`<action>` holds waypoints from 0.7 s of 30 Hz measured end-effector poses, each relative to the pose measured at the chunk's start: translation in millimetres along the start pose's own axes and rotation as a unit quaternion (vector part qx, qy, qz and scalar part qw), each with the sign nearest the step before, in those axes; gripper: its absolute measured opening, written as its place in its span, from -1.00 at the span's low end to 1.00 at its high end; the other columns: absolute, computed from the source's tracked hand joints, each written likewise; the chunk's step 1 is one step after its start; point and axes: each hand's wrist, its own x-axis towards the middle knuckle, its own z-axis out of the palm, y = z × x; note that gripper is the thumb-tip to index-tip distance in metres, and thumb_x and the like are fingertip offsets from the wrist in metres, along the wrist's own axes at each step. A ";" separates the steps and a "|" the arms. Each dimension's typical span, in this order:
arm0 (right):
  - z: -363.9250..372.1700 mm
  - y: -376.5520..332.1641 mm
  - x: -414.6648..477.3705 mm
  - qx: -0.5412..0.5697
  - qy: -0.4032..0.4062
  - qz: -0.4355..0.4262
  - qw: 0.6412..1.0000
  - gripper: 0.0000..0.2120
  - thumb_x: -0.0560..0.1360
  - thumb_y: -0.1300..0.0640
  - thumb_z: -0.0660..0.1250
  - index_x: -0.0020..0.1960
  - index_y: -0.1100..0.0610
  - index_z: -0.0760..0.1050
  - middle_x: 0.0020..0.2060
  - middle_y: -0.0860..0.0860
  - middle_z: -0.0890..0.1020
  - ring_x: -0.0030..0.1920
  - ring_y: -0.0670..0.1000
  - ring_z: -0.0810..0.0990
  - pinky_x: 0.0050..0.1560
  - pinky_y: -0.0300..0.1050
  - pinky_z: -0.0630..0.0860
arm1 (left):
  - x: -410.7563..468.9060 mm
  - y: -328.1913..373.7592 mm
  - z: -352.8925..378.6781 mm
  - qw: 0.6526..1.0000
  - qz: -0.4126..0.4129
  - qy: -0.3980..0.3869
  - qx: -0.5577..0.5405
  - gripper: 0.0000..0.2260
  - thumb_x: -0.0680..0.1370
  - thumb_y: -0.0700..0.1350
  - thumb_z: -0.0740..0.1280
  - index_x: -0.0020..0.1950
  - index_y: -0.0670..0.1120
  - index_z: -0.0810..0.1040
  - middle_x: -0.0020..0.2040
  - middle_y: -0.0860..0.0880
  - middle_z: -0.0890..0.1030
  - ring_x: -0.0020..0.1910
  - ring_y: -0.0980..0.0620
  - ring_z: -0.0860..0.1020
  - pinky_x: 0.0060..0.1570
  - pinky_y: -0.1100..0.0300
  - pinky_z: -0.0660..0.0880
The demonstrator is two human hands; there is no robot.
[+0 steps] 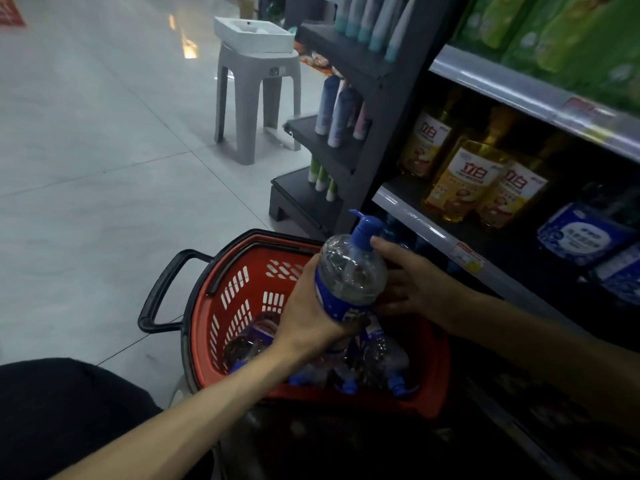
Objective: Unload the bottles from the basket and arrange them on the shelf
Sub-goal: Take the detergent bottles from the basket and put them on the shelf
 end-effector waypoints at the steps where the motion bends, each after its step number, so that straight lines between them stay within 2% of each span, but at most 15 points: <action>1: -3.3 4.6 -2.1 0.027 0.004 0.006 1.000 -0.49 0.53 -0.39 0.22 0.32 -0.12 0.57 0.13 0.02 0.73 0.15 0.07 0.71 0.17 0.12 0.62 | -3.7 1.0 2.0 1.000 -0.013 0.000 -0.013 0.02 0.15 0.05 0.69 0.51 0.23 0.26 0.33 0.21 0.54 0.31 0.23 0.53 0.28 0.05 0.55; 4: -11.7 20.4 -6.7 0.101 0.037 0.020 0.994 -0.56 0.63 -0.25 0.14 0.29 -0.02 0.59 0.13 0.09 0.73 0.16 0.13 0.70 0.07 0.09 0.62 | -5.7 3.6 5.9 0.998 -0.048 0.000 -0.045 -0.03 0.12 0.03 0.69 0.46 0.19 0.33 0.26 0.19 0.60 0.23 0.23 0.58 0.20 0.18 0.57; 7: -18.6 33.6 -11.0 0.114 0.044 0.027 0.992 -0.68 0.63 0.01 0.22 0.31 0.06 0.58 0.11 0.08 0.73 0.14 0.13 0.70 0.07 0.07 0.61 | 2.5 13.7 7.4 0.993 -0.074 -0.019 -0.088 -0.22 0.21 -0.20 0.71 0.32 0.10 0.44 0.15 0.07 0.69 0.12 0.13 0.66 0.03 0.27 0.59; 9: -21.1 39.7 -16.2 0.092 0.025 0.027 0.995 -0.68 0.58 0.20 0.28 0.31 0.05 0.57 0.15 0.05 0.71 0.16 0.11 0.69 0.07 0.03 0.62 | 9.7 22.7 7.8 0.986 -0.099 -0.035 -0.130 -0.28 0.20 -0.15 0.71 0.28 0.02 0.49 0.12 0.00 0.71 0.10 0.03 0.69 0.08 0.12 0.63; 10: -21.4 41.1 -20.1 0.080 0.013 0.023 0.996 -0.66 0.55 0.26 0.31 0.29 0.04 0.58 0.18 0.02 0.69 0.18 0.09 0.67 0.10 0.04 0.63 | 13.2 27.4 7.6 0.980 -0.114 -0.045 -0.159 -0.29 0.19 -0.10 0.70 0.29 -0.03 0.51 0.13 -0.06 0.72 0.12 -0.06 0.69 0.16 -0.05 0.63; 12: -23.3 44.3 -26.3 0.050 0.007 0.016 0.999 -0.61 0.48 0.27 0.43 0.26 -0.03 0.57 0.22 -0.03 0.65 0.24 0.06 0.62 0.25 0.14 0.58 | 18.9 34.9 6.8 0.961 -0.136 -0.090 -0.223 -0.28 0.24 -0.06 0.66 0.34 -0.13 0.50 0.17 -0.19 0.69 0.17 -0.23 0.66 0.25 -0.27 0.55; 13: -25.7 44.0 -29.2 0.042 0.007 0.014 0.999 -0.55 0.42 0.22 0.51 0.26 -0.07 0.56 0.21 -0.03 0.65 0.24 0.06 0.62 0.30 0.18 0.55 | 21.8 39.0 6.3 0.951 -0.140 -0.118 -0.248 -0.30 0.26 -0.06 0.63 0.35 -0.16 0.50 0.18 -0.23 0.68 0.17 -0.25 0.65 0.22 -0.25 0.57; 15: -33.5 42.7 -35.1 0.042 0.011 0.004 0.999 -0.42 0.28 0.09 0.64 0.25 -0.11 0.55 0.17 -0.04 0.68 0.20 0.03 0.66 0.27 0.16 0.57 | 27.0 53.3 4.1 0.935 -0.153 -0.162 -0.277 -0.33 0.25 -0.04 0.60 0.32 -0.16 0.53 0.14 -0.22 0.69 0.09 -0.21 0.68 0.04 -0.06 0.65; 18: -42.8 37.5 -45.2 0.043 -0.001 -0.016 0.999 -0.28 0.19 0.04 0.66 0.30 -0.06 0.49 0.07 -0.13 0.72 0.10 -0.07 0.71 0.05 -0.01 0.65 | 31.1 77.2 5.0 0.923 -0.179 -0.207 -0.270 -0.08 0.09 0.14 0.71 0.37 -0.12 0.50 0.18 -0.20 0.69 0.11 -0.19 0.69 -0.01 0.00 0.65; 19: -45.5 38.9 -46.7 0.056 -0.006 -0.023 0.998 -0.19 0.16 0.06 0.69 0.34 -0.03 0.45 0.07 -0.13 0.73 0.11 -0.05 0.71 0.06 0.02 0.66 | 30.7 85.1 7.8 0.921 -0.180 -0.222 -0.264 -0.02 0.06 0.18 0.71 0.39 -0.12 0.49 0.19 -0.20 0.69 0.13 -0.19 0.68 0.00 0.00 0.65; 21: -51.5 48.4 -48.5 0.104 -0.014 -0.046 0.993 0.01 0.10 0.12 0.75 0.45 -0.01 0.36 0.16 -0.07 0.71 0.21 0.03 0.68 0.19 0.19 0.63 | 29.6 100.5 17.6 0.920 -0.162 -0.247 -0.257 -0.03 0.05 0.20 0.71 0.37 -0.12 0.51 0.17 -0.20 0.70 0.11 -0.18 0.69 -0.03 0.03 0.65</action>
